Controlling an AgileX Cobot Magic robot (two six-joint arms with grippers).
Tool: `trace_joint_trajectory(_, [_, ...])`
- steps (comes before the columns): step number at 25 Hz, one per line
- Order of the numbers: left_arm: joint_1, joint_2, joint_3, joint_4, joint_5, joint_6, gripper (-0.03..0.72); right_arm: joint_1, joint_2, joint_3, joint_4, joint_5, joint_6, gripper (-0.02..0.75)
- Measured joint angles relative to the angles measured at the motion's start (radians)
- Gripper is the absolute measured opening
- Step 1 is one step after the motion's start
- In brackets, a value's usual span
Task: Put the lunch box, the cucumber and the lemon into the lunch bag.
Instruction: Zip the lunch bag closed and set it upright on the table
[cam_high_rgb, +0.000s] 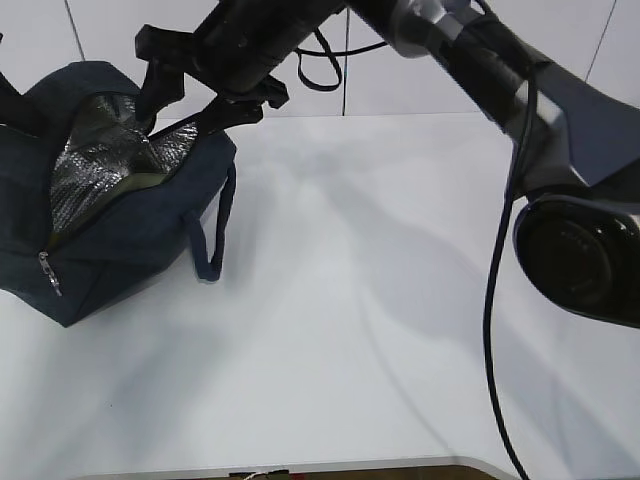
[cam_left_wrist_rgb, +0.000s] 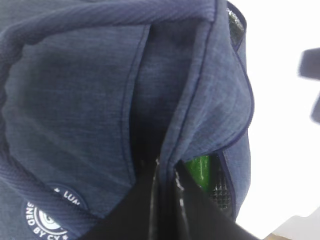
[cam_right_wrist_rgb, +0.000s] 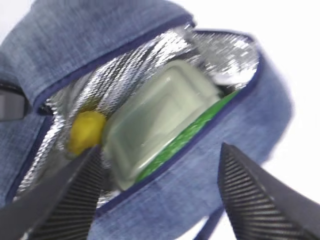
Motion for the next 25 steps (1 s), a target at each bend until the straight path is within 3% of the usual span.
trace_joint_trajectory(12, [0.0, 0.0, 0.0, 0.0, 0.006, 0.0, -0.015, 0.032, -0.085, 0.032, -0.227, 0.004, -0.009, 0.57])
trace_joint_trajectory(25, [0.0, 0.0, 0.0, 0.001, 0.015, 0.0, -0.015, 0.089, -0.263, 0.445, -0.367, 0.004, 0.001, 0.57])
